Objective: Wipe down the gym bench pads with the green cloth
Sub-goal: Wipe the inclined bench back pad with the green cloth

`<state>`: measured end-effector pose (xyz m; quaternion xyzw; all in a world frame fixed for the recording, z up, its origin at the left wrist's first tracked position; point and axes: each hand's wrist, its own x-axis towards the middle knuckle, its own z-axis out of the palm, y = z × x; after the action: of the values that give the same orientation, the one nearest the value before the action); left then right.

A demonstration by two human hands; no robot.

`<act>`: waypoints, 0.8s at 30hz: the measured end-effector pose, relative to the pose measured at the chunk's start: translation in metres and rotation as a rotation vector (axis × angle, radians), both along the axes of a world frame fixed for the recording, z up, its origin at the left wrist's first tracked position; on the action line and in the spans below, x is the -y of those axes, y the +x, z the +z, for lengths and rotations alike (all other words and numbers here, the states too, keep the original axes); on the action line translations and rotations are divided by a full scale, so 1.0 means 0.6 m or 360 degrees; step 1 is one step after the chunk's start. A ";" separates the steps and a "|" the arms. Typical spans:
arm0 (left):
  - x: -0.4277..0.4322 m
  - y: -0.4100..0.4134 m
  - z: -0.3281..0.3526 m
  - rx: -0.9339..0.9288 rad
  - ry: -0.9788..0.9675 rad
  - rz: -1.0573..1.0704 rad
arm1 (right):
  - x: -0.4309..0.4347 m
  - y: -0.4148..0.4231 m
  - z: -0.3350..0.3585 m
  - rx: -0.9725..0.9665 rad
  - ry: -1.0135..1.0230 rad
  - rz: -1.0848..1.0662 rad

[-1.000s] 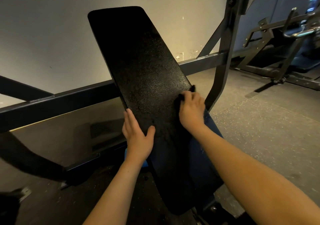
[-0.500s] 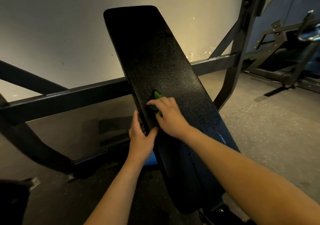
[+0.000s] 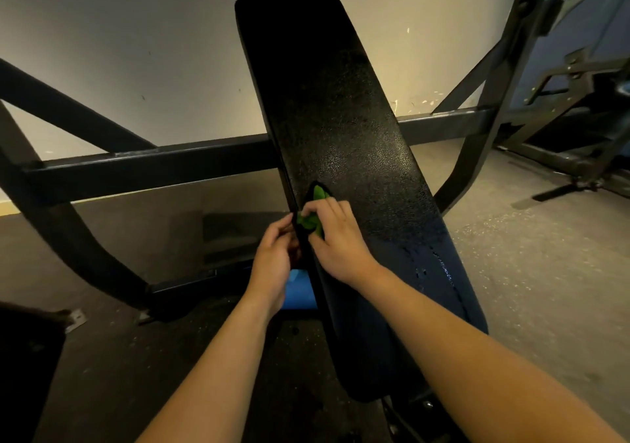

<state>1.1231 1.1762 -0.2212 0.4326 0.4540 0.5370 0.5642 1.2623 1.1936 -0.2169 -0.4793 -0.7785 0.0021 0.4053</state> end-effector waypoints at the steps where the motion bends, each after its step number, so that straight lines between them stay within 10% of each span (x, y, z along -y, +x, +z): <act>1: 0.003 0.001 0.000 0.0009 -0.0004 0.0007 | 0.016 0.005 -0.011 0.0015 0.0000 -0.0012; 24: 0.104 0.007 -0.029 0.0023 -0.0111 -0.0110 | 0.121 -0.027 -0.054 -0.0031 -0.0079 -0.0079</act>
<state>1.1274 1.1135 -0.2386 0.4242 0.4532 0.5041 0.6005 1.2458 1.1212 -0.2494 -0.5083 -0.7621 0.0162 0.4007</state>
